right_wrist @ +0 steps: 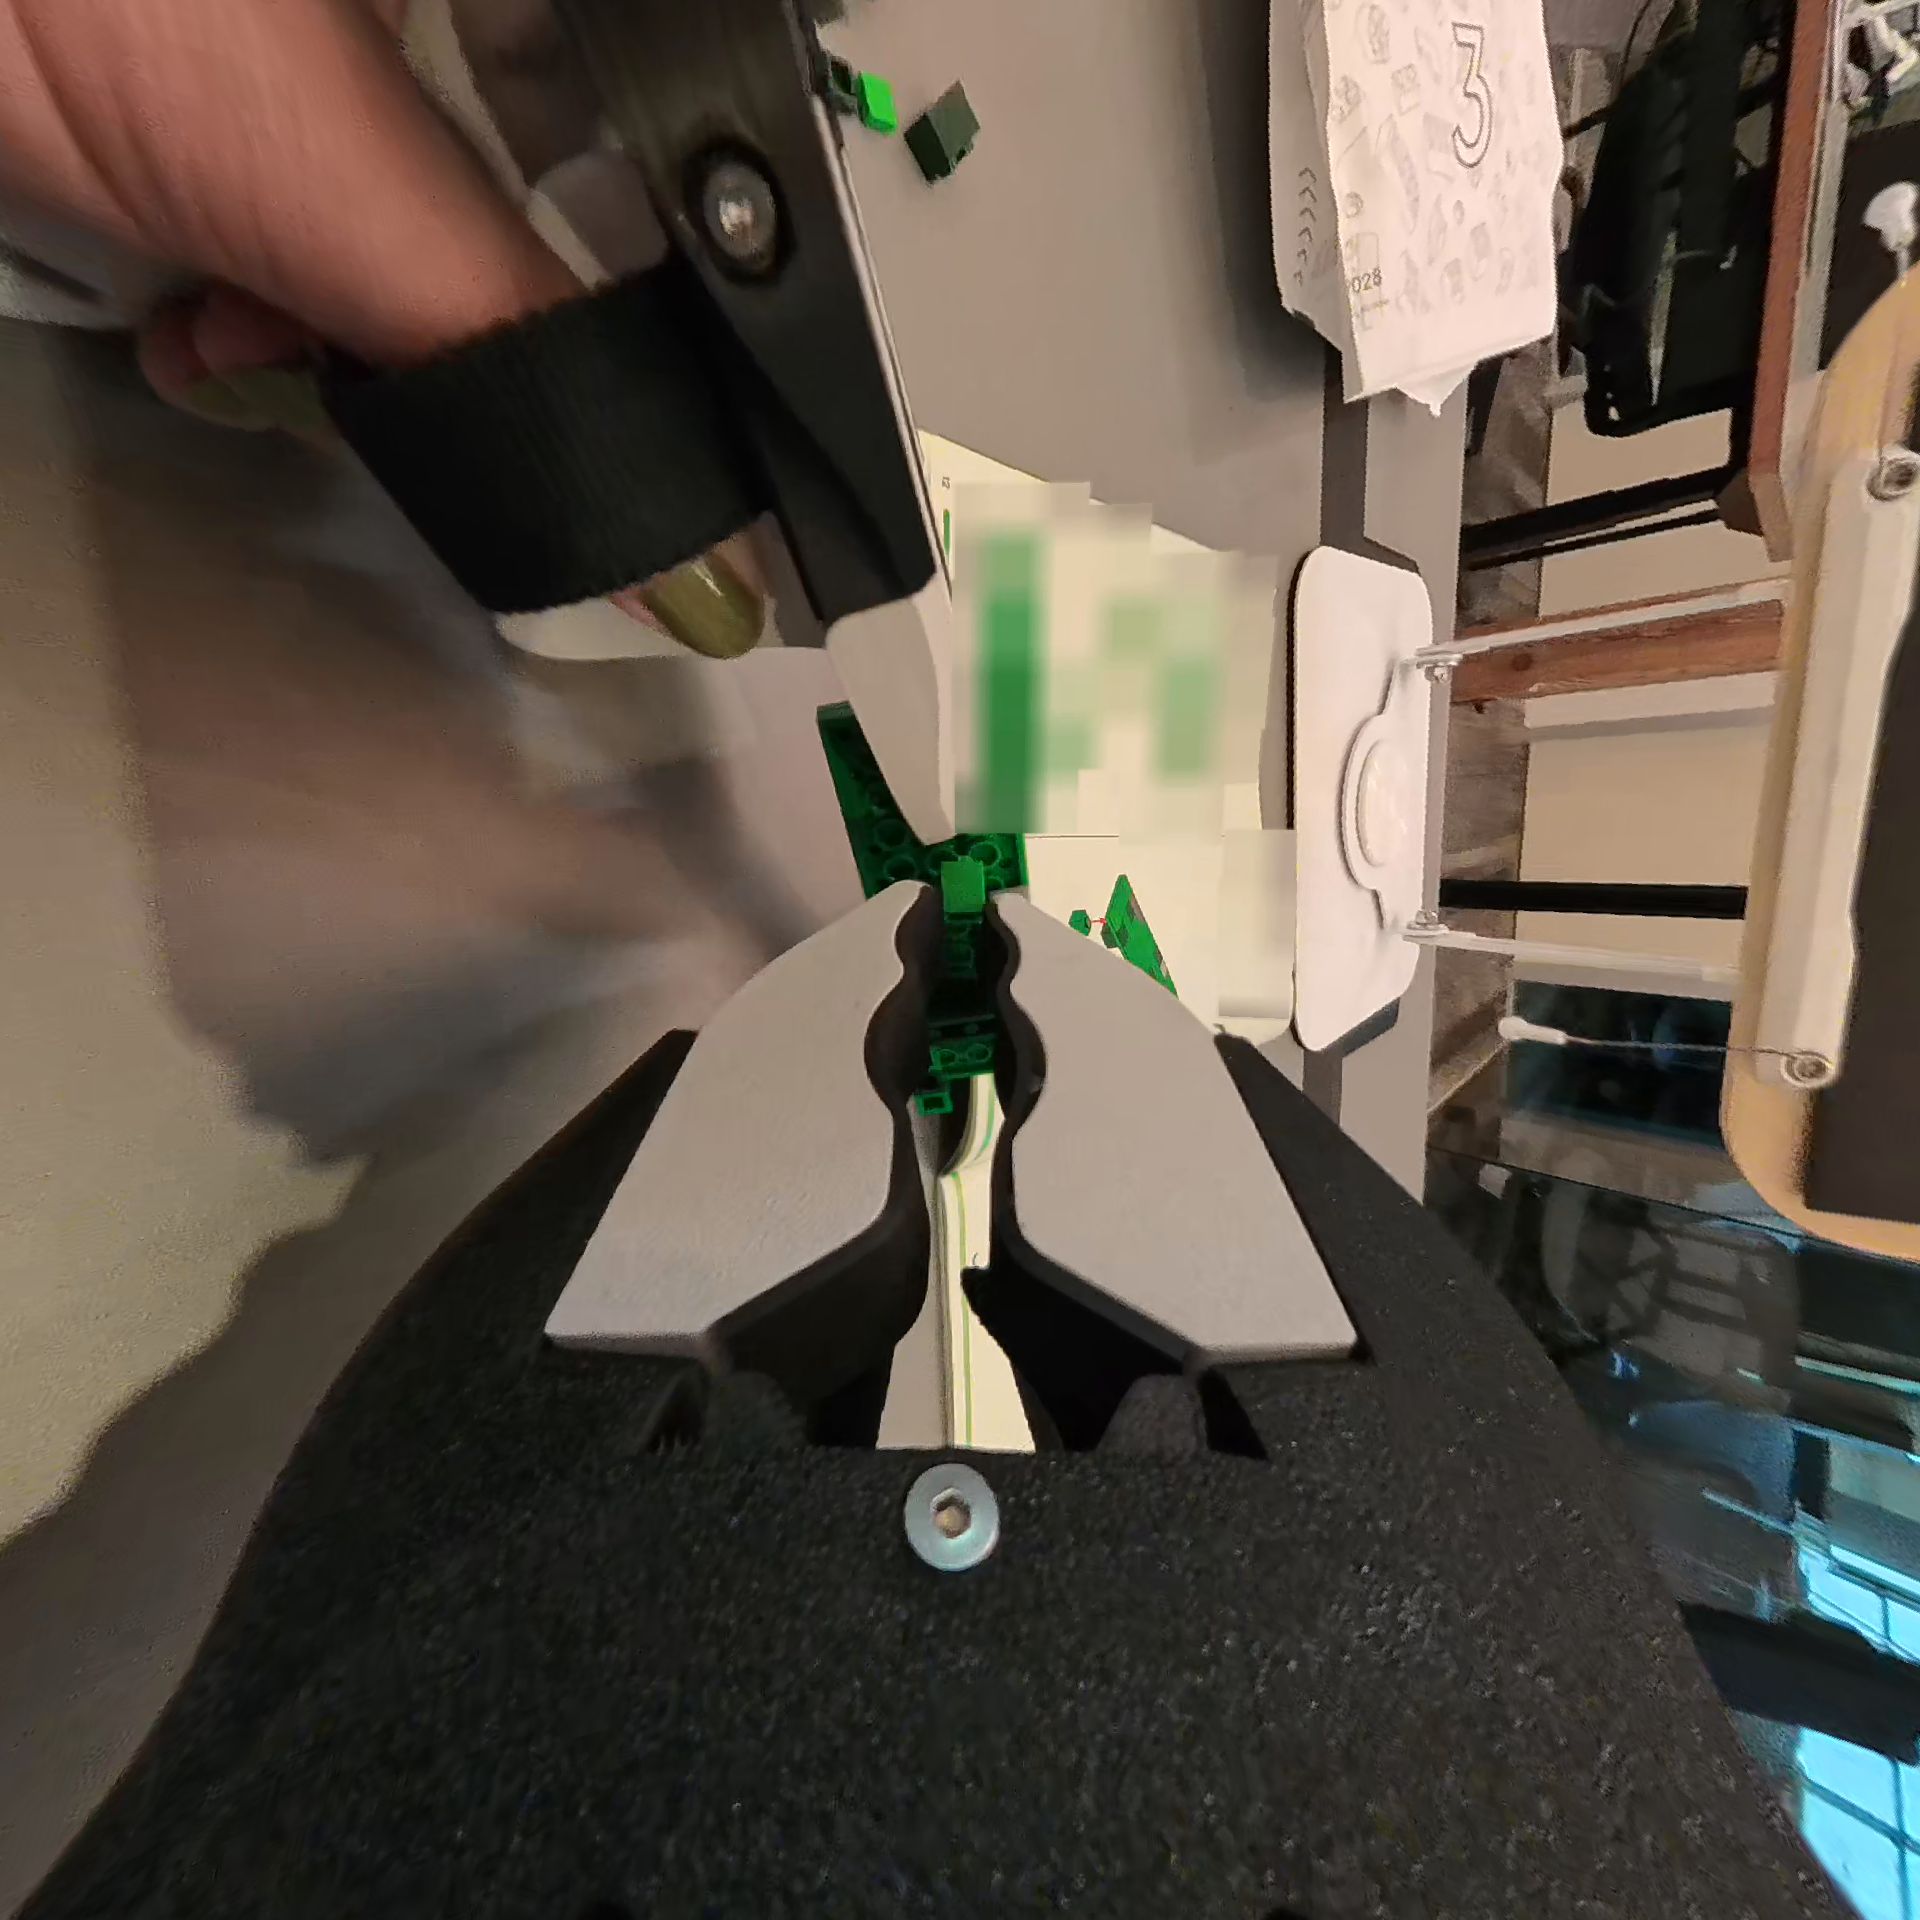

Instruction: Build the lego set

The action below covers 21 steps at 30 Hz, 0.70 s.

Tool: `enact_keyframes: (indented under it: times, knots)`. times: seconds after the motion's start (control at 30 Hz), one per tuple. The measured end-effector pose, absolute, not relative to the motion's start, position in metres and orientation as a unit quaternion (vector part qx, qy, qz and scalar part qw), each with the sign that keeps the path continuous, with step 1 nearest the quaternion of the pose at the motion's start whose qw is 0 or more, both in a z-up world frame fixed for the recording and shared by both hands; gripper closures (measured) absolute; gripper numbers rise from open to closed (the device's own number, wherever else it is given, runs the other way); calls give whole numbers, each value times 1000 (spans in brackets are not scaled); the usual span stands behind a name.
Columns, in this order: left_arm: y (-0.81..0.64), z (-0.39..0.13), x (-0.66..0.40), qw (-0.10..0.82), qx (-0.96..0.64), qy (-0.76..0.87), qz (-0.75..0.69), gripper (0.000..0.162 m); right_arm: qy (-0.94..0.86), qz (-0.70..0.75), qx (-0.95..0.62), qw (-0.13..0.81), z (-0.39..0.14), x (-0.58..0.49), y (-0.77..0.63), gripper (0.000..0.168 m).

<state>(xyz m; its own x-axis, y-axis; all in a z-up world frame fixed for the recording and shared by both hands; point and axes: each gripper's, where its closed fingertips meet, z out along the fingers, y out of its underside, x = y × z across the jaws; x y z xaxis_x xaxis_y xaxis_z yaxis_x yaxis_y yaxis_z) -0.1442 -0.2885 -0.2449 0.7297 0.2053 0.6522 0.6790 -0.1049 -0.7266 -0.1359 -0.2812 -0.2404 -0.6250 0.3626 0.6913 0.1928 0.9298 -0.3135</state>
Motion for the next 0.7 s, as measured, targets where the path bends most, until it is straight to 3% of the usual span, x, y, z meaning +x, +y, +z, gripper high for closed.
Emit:
enact_keyframes:
  times: [0.03,0.7]
  knots:
    - [-289,-244,-145,595,-713,-311,-202,156,-897,105,-151,402,-240,-136,-281,161]
    - [-288,-243,-146,599,-709,-312,-203,156,-897,142,-160,388,-228,-136,-269,161]
